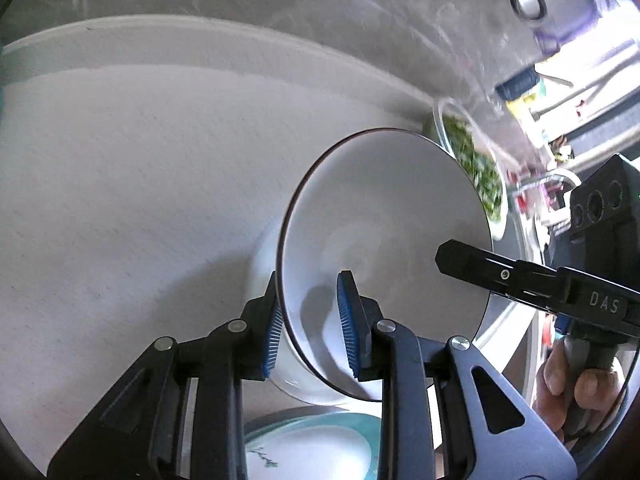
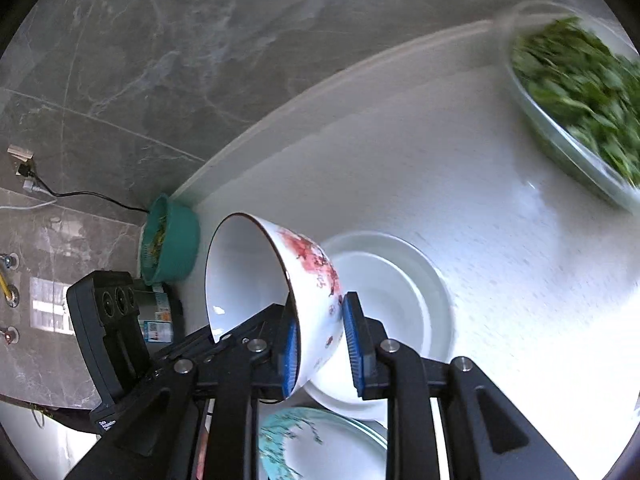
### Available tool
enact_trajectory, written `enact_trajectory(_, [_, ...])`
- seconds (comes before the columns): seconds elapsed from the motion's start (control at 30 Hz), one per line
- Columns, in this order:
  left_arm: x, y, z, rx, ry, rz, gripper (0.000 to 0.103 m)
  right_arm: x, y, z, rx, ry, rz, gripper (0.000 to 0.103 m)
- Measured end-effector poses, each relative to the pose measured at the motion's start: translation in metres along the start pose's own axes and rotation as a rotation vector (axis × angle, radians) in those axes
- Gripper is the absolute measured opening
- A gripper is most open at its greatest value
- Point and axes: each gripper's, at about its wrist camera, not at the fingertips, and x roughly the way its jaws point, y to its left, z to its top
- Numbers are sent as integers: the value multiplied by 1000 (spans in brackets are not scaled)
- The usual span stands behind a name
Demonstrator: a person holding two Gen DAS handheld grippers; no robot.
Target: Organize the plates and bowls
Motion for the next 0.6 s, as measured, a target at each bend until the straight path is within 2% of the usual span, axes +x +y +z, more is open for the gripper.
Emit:
enact_trajectory(0.1, [13, -6, -18, 10, 32, 7, 23, 2, -14, -9, 27, 3, -14, 24])
enact_trajectory(0.13, [11, -4, -36, 13, 39, 10, 23, 1, -19, -12, 32, 6, -17, 24])
enact_trajectory(0.3, [22, -14, -41, 34, 37, 26, 23, 9, -31, -21, 63, 21, -24, 23])
enact_trajectory(0.47, [7, -19, -57, 85, 25, 75, 23, 10, -37, -28, 78, 26, -24, 23])
enact_trajectory(0.6, [10, -28, -63, 130, 1, 118, 23, 12, -34, -29, 65, 28, -36, 23])
